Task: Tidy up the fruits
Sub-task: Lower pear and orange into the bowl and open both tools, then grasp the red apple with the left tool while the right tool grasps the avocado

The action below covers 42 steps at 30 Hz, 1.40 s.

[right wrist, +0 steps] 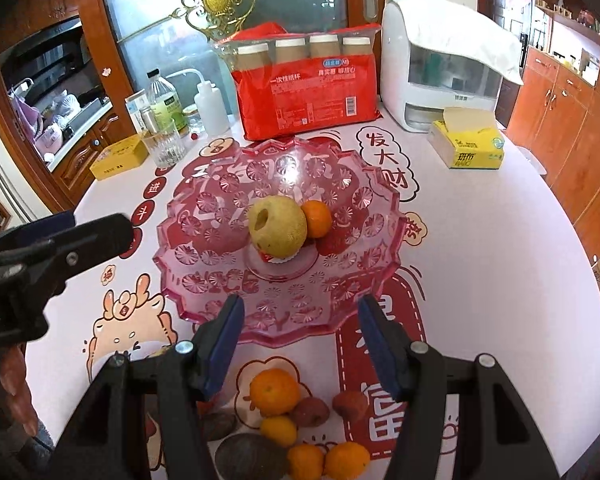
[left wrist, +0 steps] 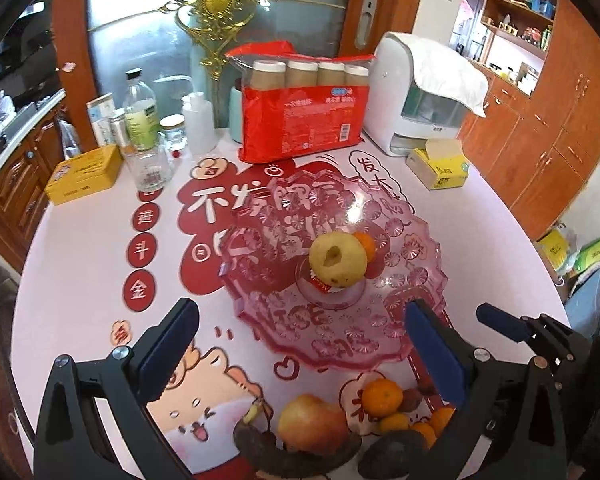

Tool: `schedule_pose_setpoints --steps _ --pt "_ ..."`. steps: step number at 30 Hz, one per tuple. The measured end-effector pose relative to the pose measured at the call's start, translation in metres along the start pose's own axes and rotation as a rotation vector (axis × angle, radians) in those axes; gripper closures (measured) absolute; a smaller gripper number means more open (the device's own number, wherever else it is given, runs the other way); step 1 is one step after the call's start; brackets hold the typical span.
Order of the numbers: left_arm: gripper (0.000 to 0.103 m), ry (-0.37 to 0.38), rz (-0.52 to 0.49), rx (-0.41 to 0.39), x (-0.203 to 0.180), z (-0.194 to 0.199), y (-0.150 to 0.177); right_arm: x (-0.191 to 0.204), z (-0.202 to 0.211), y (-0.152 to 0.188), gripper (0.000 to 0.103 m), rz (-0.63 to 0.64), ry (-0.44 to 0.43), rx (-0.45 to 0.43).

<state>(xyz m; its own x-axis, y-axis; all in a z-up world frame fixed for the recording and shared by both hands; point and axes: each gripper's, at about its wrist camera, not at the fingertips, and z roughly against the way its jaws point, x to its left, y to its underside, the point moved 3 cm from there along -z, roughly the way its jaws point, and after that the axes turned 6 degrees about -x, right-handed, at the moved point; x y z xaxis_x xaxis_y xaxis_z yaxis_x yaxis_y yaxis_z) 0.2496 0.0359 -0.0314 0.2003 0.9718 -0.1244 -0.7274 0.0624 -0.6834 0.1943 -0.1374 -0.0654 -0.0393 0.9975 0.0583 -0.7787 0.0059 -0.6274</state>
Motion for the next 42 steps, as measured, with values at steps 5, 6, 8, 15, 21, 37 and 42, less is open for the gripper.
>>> schedule_pose_setpoints --steps 5,6,8,15,21,37,42 --pt "0.001 0.003 0.038 -0.043 0.007 0.037 0.008 -0.002 0.021 -0.001 0.043 -0.002 -0.014 -0.016" --pt "0.001 0.014 0.069 -0.061 0.009 0.048 0.012 -0.002 0.025 -0.001 0.043 -0.002 -0.022 -0.022" --pt "0.001 0.018 0.11 -0.105 0.013 0.065 0.017 -0.002 0.039 -0.002 0.043 0.004 -0.032 -0.042" --pt "0.001 -0.046 0.137 -0.126 0.015 0.108 0.033 -0.002 0.084 0.0 0.043 0.037 -0.067 -0.103" --pt "0.001 -0.084 0.171 -0.13 0.011 0.136 0.047 -0.002 0.111 0.012 0.043 0.082 -0.097 -0.128" --pt "0.001 -0.113 0.082 -0.126 -0.02 0.13 0.101 -0.004 0.098 0.066 0.043 0.108 -0.17 -0.031" --pt "0.001 -0.109 0.104 -0.094 -0.013 0.113 0.117 0.0 0.082 0.086 0.043 0.102 -0.189 0.02"
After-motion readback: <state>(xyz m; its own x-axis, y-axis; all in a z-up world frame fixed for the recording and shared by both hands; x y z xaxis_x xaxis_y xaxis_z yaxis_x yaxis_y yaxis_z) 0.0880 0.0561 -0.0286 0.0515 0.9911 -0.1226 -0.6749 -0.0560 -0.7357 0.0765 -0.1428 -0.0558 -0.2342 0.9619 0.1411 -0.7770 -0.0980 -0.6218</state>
